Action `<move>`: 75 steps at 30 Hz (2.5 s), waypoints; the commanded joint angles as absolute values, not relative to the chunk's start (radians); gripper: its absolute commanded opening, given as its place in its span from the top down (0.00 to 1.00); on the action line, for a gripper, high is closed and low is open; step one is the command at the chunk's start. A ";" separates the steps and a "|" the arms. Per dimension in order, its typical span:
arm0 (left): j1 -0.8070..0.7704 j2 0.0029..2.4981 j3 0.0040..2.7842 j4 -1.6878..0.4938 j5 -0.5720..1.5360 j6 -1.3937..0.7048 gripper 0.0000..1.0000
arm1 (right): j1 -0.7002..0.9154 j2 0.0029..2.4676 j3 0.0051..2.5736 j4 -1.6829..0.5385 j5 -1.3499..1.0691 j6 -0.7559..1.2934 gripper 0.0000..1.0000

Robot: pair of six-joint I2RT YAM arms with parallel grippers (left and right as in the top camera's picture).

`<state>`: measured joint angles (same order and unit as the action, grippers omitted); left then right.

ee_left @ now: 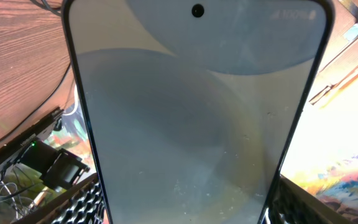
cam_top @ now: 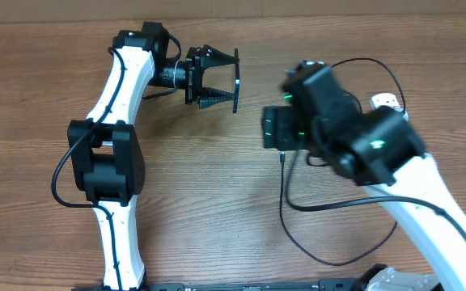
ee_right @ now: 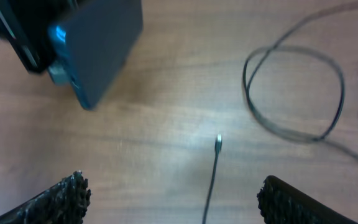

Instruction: Plug charger to phone and switch on socket

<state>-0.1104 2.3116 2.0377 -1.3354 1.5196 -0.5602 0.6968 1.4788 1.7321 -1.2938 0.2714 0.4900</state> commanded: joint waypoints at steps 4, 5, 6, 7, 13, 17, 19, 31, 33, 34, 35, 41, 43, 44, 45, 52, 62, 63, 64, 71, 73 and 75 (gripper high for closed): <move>-0.105 2.309 2.068 -1.336 1.581 -0.584 0.28 | 0.778 1.477 1.769 -1.241 0.531 0.619 0.11; -0.105 2.309 2.068 -1.336 1.582 -0.589 0.28 | 0.781 1.477 1.769 -1.235 0.539 0.626 0.10; -0.105 2.309 2.068 -1.336 1.582 -0.596 0.28 | 0.781 1.477 1.769 -1.235 0.553 0.630 0.05; -0.105 2.309 2.068 -1.335 1.582 -0.605 0.27 | 0.781 1.477 1.769 -1.240 0.573 0.629 0.00; -0.105 2.309 2.068 -1.335 1.582 -0.606 0.27 | 0.651 1.480 1.766 -1.374 0.770 0.785 0.00; -0.105 2.309 2.068 -1.335 1.582 -0.604 0.27 | 0.494 1.484 1.766 -1.404 0.720 0.792 0.00; -0.105 2.309 2.068 -1.335 1.581 -0.602 0.27 | 0.419 1.484 1.766 -1.406 0.657 0.788 0.00; -0.105 2.309 2.068 -1.335 1.582 -0.602 0.28 | 0.245 1.484 1.766 -1.405 0.537 0.789 0.00; -0.105 2.309 2.068 -1.335 1.581 -0.602 0.28 | 0.245 1.484 1.766 -1.405 0.536 0.789 0.00; -0.105 2.309 2.068 -1.335 1.581 -0.602 0.28 | 0.245 1.484 1.766 -1.405 0.537 0.789 0.00; -0.105 2.309 2.068 -1.335 1.581 -0.602 0.28 | 0.245 1.484 1.766 -1.405 0.537 0.789 0.00; -0.105 2.309 2.068 -1.335 1.581 -0.602 0.28 | 0.245 1.484 1.766 -1.405 0.537 0.789 0.00; -0.105 2.309 2.068 -1.335 1.581 -0.602 0.28 | 0.245 1.484 1.766 -1.405 0.537 0.789 0.00; -0.105 2.309 2.068 -1.335 1.581 -0.602 0.28 | 0.245 1.484 1.766 -1.405 0.536 0.789 0.00; -0.105 2.309 2.068 -1.335 1.581 -0.602 0.28 | 0.245 1.484 1.766 -1.405 0.536 0.789 0.00; -0.105 2.309 2.068 -1.335 1.581 -0.603 0.28 | 0.245 1.484 1.766 -1.405 0.537 0.789 0.00; -0.105 2.309 2.068 -1.335 1.581 -0.602 0.28 | 0.245 1.484 1.766 -1.405 0.537 0.789 0.00; -0.105 2.309 2.068 -1.335 1.581 -0.603 0.28 | 0.245 1.484 1.766 -1.405 0.537 0.789 0.00; -0.105 2.309 2.068 -1.335 1.581 -0.603 0.28 | 0.245 1.484 1.766 -1.405 0.537 0.789 0.00; -0.105 2.309 2.068 -1.335 1.582 -0.603 0.28 | 0.245 1.484 1.766 -1.405 0.537 0.789 0.00; -0.105 2.309 2.068 -1.335 1.581 -0.603 0.28 | 0.245 1.484 1.766 -1.405 0.537 0.789 0.00; -0.105 2.309 2.068 -1.335 1.581 -0.603 0.28 | 0.245 1.484 1.766 -1.405 0.537 0.789 0.00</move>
